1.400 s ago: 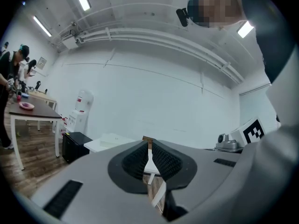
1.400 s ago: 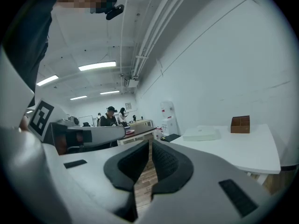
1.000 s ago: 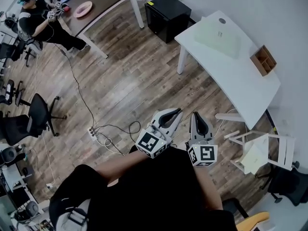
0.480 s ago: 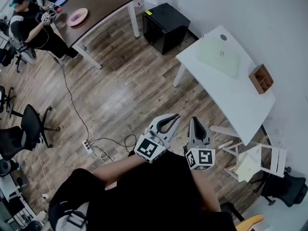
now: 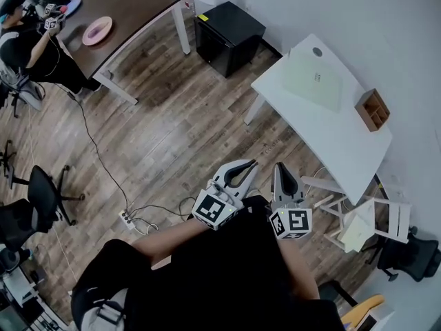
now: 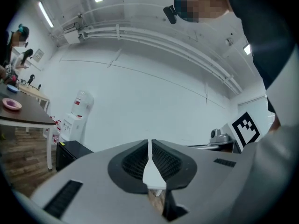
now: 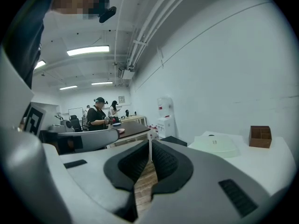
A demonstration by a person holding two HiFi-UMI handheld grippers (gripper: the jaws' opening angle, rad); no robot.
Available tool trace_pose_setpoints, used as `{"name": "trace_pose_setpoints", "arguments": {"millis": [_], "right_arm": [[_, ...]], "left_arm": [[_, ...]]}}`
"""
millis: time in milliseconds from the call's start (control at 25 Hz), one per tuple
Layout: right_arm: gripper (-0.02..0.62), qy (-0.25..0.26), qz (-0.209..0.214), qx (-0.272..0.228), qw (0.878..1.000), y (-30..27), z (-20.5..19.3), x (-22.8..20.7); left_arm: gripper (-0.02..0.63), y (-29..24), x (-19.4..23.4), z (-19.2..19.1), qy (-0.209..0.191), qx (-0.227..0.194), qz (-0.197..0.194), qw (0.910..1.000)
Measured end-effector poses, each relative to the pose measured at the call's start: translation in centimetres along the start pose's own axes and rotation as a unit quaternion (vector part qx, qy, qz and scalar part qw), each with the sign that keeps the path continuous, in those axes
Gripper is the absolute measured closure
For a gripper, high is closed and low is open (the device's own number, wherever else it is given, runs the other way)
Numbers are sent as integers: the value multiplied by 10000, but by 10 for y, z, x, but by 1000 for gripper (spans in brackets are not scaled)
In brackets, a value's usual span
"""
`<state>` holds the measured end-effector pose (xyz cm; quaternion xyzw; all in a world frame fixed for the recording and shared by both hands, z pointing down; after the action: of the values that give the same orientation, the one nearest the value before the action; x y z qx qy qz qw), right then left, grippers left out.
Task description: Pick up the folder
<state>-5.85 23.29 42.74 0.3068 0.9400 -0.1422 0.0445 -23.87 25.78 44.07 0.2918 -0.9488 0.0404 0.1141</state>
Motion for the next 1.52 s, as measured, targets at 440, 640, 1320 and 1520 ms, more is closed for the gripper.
{"name": "trace_pose_setpoints", "arguments": {"millis": [440, 640, 1320, 1520], "right_arm": [[554, 307, -135, -275, 9991, -38, 16, -14], [555, 156, -236, -362, 9989, -61, 22, -41], [554, -615, -694, -50, 9957, -169, 53, -231], [554, -998, -843, 148, 9913, -189, 48, -293]], "left_arm": [[572, -29, 39, 9, 123, 62, 204, 9997], [572, -56, 55, 15, -138, 150, 175, 9996], [572, -264, 131, 9, -35, 779, 346, 9964], [584, -334, 145, -8, -32, 1094, 31, 9940]]}}
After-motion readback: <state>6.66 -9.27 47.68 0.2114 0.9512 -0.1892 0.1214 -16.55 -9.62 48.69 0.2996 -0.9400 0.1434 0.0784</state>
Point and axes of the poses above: the fingertips, and each gripper's own axes: y backward along the fingers, x to its left, z out of its top, the point moved 10 cm from there along y, backward along the fingers, and after that the axes turned 3 degrees about -y, right-handed, at the moved point
